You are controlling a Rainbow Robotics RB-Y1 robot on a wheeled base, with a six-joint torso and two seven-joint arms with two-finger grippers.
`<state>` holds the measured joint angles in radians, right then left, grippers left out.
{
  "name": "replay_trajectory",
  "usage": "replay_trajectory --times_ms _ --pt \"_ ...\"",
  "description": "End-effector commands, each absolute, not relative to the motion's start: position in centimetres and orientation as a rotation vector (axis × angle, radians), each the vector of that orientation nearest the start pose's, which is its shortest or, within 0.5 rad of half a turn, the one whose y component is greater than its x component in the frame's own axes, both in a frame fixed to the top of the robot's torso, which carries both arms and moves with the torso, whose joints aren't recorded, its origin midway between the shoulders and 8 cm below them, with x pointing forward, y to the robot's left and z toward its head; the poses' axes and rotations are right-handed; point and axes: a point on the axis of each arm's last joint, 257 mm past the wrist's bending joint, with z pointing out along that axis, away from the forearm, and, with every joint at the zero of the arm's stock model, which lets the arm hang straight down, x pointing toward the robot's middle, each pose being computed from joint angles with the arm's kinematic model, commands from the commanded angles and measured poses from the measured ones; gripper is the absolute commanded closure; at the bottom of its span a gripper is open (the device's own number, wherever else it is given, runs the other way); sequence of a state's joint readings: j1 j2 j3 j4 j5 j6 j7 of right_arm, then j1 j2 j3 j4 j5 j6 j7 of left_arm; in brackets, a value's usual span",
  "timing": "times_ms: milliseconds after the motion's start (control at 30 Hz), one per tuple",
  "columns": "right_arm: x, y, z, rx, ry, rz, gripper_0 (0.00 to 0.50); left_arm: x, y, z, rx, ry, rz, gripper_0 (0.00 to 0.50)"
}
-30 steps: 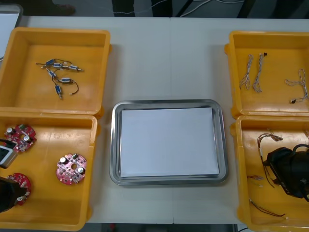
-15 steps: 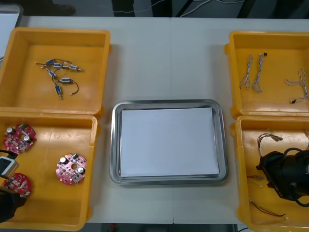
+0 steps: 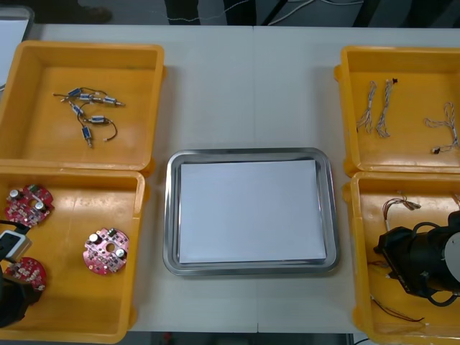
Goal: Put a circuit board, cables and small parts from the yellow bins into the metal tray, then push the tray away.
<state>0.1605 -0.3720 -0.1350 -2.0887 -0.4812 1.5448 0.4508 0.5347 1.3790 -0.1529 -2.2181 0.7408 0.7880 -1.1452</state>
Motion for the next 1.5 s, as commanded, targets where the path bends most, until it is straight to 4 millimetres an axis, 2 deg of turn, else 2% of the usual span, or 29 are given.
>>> replay_trajectory --times_ms 33,67,100,133,200,233,267,300,467,667,833,967,1167,1500 --pt "32.3 -30.4 -35.8 1.538 2.393 0.391 0.000 28.0 39.2 -32.8 0.490 2.647 0.093 0.000" --pt "32.3 -30.4 -35.8 1.536 2.397 0.390 0.021 28.2 39.2 -32.8 0.494 2.644 0.096 0.000" --pt "32.1 -30.4 -35.9 1.539 2.398 0.387 0.100 28.2 39.2 -32.9 0.491 2.644 0.095 0.000" --pt "32.1 -30.3 -35.9 1.539 2.399 0.388 0.153 28.2 39.3 -32.9 0.491 2.644 0.098 0.000" --pt "32.0 -30.2 -36.1 1.538 2.404 0.386 0.388 28.1 39.3 -33.0 0.490 2.645 0.096 0.000" --pt "32.0 -30.2 -36.1 1.538 2.404 0.386 0.440 28.1 39.2 -33.1 0.491 2.646 0.093 0.000" --pt "32.0 -30.2 -36.0 1.537 2.403 0.387 0.440 28.0 39.2 -33.2 0.492 2.647 0.093 0.000" --pt "31.9 -30.3 -36.1 1.538 2.404 0.386 0.500 28.0 39.2 -33.2 0.493 2.646 0.094 0.000" --pt "32.2 -30.4 -35.8 1.536 2.391 0.393 0.500 27.9 39.3 -33.5 0.491 2.650 0.097 0.000" --pt "32.5 -30.9 -34.5 1.523 2.370 0.393 0.500 27.7 39.5 -33.7 0.491 2.654 0.105 0.000" --pt "32.2 -31.4 -32.9 1.525 2.357 0.399 0.500 27.6 39.3 -33.9 0.498 2.652 0.105 0.000" --pt "31.3 -32.1 -30.6 1.497 2.365 0.370 0.500 27.7 39.1 -34.0 0.495 2.648 0.102 0.000" --pt "30.2 -32.8 -28.4 1.455 2.383 0.319 0.500 27.8 39.1 -34.0 0.492 2.644 0.105 0.000" --pt "29.8 -34.9 -25.3 1.343 2.364 0.254 0.500 27.8 38.9 -34.2 0.490 2.643 0.101 0.000"
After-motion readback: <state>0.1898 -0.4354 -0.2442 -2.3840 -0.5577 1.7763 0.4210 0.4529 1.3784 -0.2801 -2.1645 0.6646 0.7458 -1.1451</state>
